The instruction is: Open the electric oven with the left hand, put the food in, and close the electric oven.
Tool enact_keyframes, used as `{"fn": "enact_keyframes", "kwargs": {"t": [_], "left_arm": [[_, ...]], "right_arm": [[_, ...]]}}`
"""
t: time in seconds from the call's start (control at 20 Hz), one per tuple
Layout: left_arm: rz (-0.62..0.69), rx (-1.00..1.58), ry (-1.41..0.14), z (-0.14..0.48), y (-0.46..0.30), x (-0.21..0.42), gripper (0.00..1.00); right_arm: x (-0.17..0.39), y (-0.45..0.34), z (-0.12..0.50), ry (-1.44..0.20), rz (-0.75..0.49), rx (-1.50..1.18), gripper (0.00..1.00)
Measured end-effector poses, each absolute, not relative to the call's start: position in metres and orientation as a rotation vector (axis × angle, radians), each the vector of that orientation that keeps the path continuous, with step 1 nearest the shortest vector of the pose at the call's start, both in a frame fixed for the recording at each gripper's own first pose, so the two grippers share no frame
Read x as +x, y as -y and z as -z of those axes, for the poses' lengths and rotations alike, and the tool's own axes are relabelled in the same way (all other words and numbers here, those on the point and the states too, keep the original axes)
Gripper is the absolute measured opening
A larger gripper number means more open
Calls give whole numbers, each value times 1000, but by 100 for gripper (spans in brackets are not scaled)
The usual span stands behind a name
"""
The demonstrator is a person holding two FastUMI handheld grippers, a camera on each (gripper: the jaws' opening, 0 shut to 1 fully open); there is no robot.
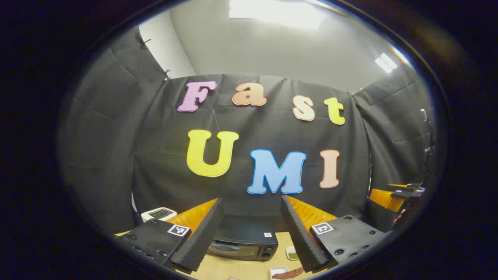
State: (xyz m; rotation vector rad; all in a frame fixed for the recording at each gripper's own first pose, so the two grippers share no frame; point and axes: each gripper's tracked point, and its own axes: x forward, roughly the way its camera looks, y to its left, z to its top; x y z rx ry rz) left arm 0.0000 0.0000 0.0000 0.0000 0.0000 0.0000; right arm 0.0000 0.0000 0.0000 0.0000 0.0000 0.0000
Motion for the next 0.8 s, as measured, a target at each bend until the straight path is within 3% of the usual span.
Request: {"fn": "enact_keyframes", "kwargs": {"t": [0.55, 0.8], "left_arm": [[110, -35, 12, -9, -12, 18, 100], [146, -33, -31, 11, -19, 21, 95]], "right_arm": [[-7, -20, -8, 21, 72, 17, 97], [-13, -24, -1, 20, 95, 11, 97]]}}
